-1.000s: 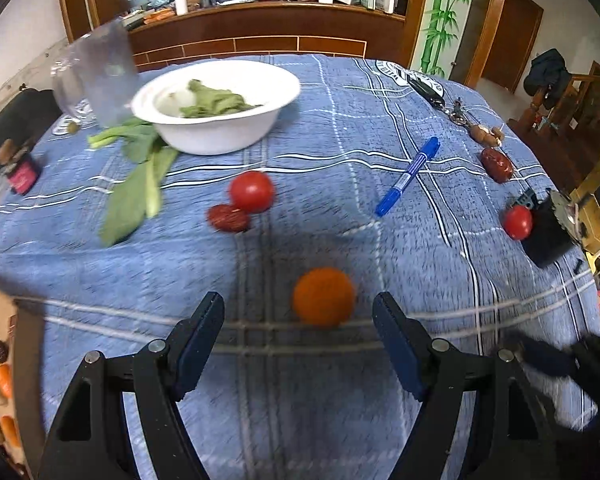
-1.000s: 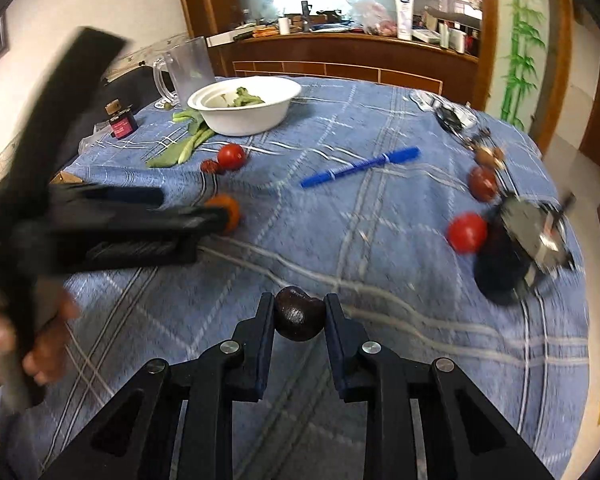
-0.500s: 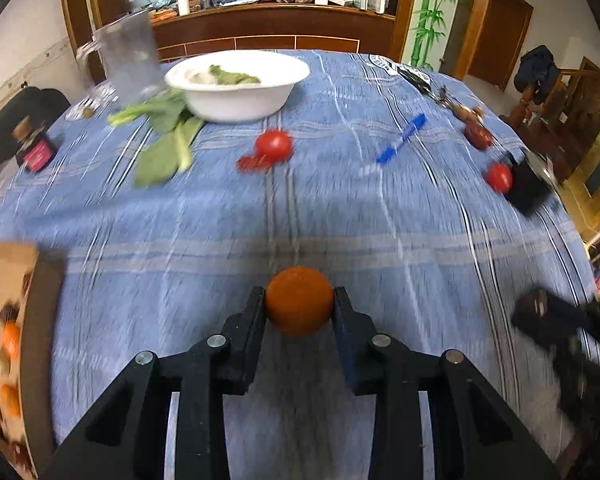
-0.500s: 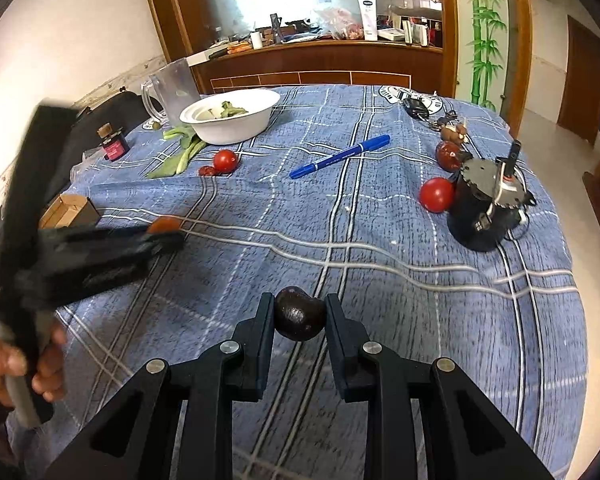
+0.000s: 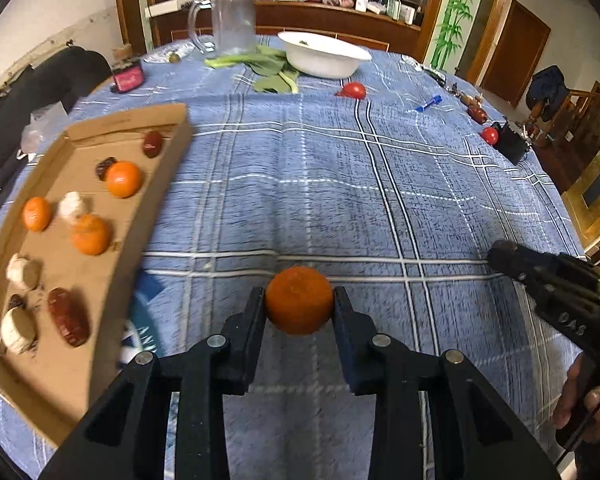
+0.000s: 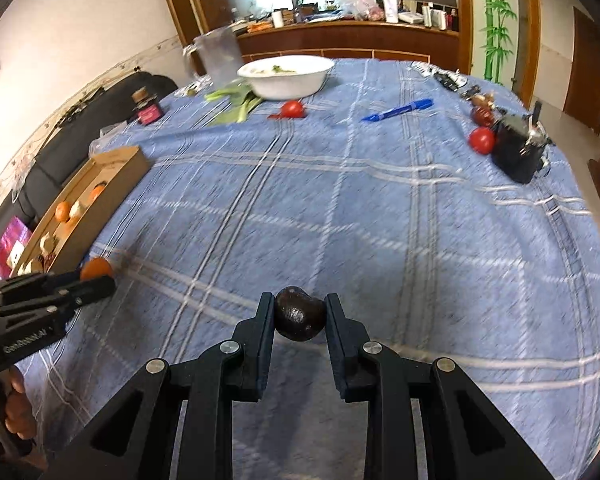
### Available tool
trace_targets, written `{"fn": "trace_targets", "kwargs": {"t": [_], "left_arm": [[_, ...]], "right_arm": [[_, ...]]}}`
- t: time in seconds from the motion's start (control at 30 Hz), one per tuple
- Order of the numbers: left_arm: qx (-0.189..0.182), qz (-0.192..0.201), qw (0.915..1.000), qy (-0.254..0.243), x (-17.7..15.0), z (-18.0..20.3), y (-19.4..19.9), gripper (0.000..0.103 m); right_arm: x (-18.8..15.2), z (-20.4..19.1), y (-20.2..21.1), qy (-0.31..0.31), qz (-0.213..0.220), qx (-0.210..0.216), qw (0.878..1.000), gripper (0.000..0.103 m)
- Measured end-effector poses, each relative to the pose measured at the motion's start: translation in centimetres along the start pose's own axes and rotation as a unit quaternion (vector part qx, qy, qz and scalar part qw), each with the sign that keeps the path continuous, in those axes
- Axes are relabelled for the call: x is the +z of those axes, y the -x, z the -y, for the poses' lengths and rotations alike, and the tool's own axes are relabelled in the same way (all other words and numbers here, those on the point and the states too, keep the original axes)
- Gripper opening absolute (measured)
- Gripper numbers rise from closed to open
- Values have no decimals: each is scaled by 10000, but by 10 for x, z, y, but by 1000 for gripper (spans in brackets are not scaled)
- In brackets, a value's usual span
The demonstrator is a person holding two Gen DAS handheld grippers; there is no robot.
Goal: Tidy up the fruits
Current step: 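Carry the plum and orange over the cardboard tray and lower them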
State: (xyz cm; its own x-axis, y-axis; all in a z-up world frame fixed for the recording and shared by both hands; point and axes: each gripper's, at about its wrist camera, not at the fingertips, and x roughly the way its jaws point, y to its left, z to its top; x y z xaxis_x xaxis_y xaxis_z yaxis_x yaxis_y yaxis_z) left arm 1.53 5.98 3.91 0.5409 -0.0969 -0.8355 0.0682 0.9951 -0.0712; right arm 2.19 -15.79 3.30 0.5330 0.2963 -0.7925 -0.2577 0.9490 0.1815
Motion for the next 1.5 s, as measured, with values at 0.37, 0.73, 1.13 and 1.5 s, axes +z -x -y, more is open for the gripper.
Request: {"fn": "trace_targets", "kwargs": {"t": [0.37,0.73,1.13,1.5], "left_arm": [[-51,261,9996,42,-10,-27,32,32],[-28,473,9983,331,-11,-60,54,32],[326,750,9929,862,-12,-121,83,32],[925,810,9849,1221,6,-211,94,32]], "right_arm": [[0,-50,-6,344,-123,-28,9993,27],[11,-90,-6,647,-12,68,9979,27],[37,-134,-14,1066,117,370,9935,27],[72,-201,-31,1542,110,834,9845,27]]}}
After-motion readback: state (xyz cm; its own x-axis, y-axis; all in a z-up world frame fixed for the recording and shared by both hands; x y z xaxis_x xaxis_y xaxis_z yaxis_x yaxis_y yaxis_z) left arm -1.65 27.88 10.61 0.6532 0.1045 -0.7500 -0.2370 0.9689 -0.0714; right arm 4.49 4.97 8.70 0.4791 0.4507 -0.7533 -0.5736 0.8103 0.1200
